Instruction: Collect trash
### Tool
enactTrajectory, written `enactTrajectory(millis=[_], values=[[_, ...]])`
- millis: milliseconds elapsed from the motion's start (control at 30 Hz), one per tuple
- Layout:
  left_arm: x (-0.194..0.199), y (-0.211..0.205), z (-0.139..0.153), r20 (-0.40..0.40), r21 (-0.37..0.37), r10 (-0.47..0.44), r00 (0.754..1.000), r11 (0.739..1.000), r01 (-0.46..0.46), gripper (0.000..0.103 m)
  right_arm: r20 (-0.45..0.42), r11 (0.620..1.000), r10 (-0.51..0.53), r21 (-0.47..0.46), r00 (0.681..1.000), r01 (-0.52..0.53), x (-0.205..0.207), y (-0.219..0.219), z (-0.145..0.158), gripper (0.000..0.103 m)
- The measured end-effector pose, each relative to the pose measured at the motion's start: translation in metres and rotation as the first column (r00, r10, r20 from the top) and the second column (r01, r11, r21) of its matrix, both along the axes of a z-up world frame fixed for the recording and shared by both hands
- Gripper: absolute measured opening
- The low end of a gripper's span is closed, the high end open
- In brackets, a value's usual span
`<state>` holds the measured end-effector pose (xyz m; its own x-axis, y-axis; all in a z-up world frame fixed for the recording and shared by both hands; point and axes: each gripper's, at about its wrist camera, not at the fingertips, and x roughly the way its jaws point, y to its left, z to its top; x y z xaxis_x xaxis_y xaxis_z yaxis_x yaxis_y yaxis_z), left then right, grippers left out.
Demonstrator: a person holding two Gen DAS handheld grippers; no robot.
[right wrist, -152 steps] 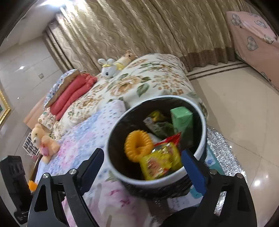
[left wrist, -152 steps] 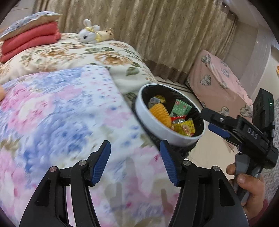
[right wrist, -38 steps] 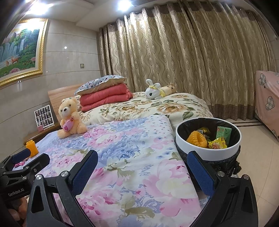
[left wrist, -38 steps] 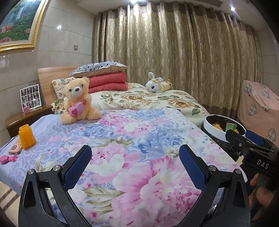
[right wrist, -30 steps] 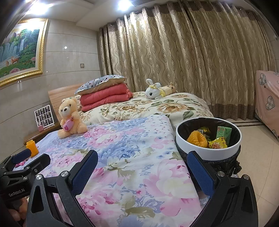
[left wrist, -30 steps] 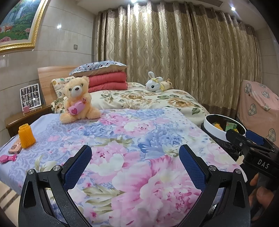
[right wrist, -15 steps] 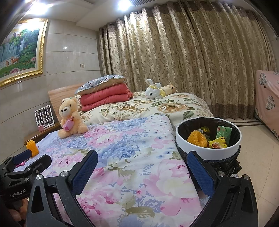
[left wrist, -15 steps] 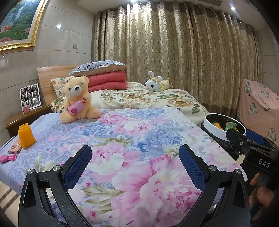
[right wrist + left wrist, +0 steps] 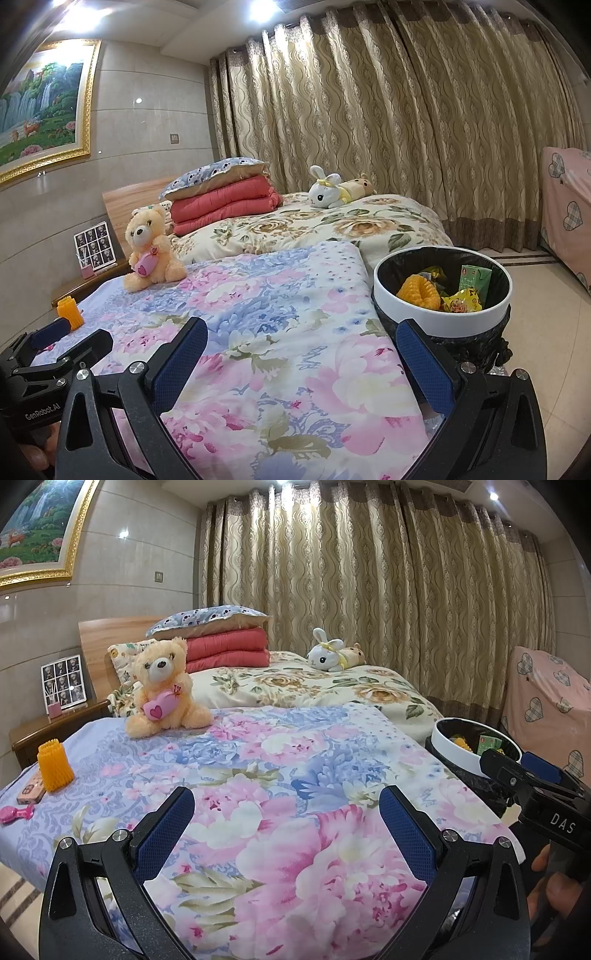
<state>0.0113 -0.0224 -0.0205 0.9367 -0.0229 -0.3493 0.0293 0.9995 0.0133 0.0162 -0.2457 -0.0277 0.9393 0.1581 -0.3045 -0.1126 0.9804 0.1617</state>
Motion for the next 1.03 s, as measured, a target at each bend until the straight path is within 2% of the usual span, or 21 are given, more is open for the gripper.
enactTrajectory(millis=[733,1033], values=[[0.009,0.003,-0.008,-0.031,-0.002,-0.012,0.999,1.0,0.012,0.102,-0.032,1.0,0.001,0.023,0.999,0.0,0.002,0.003,-0.004,0.103],[0.014,0.01,-0.011,-0.048,-0.027,-0.007,0.999,1.0,0.006,0.102,-0.06,1.0,0.008,0.024,0.998,-0.007,0.011,0.006,-0.006,0.103]])
